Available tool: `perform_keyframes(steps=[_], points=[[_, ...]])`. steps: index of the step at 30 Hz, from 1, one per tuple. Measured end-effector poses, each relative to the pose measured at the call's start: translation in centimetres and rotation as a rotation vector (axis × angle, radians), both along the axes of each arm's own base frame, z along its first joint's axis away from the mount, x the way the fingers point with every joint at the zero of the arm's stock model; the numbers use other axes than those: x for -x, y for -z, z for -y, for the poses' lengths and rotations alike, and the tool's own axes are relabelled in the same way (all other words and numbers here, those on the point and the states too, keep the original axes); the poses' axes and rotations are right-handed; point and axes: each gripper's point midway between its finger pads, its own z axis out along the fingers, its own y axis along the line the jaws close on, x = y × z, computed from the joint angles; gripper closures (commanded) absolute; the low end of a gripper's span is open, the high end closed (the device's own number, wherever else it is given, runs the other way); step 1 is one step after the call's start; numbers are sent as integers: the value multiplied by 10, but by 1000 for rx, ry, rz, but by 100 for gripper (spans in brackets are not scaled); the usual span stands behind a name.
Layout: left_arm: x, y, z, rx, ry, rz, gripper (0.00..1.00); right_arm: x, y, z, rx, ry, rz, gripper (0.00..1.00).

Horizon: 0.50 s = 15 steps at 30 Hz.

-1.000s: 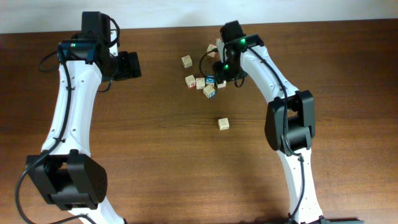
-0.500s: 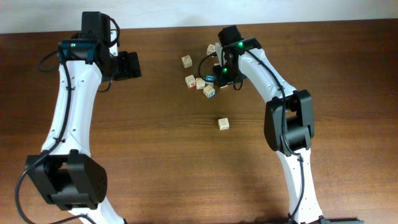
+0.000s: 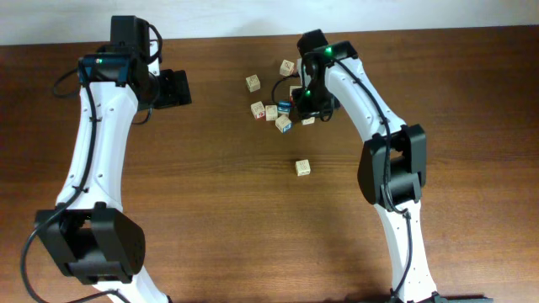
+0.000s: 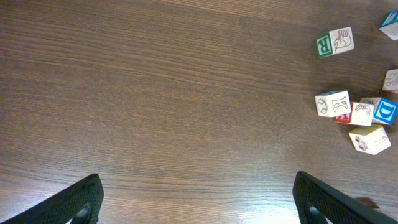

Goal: Rotate 4 blocks

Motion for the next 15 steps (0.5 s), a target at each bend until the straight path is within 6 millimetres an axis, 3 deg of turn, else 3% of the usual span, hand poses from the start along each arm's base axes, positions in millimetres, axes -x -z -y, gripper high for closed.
perform_keyframes(steps=[2, 5, 11, 15], points=[[0, 0, 0, 0, 0, 0, 5, 3, -4, 1, 4, 1, -13, 73], [0, 0, 0, 0, 0, 0, 4, 24, -5, 7, 29, 18, -98, 73], [0, 0, 0, 0, 0, 0, 4, 78, -12, 24, 100, 25, -320, 72], [0, 0, 0, 0, 0, 0, 4, 89, -14, 27, 115, 25, -367, 72]])
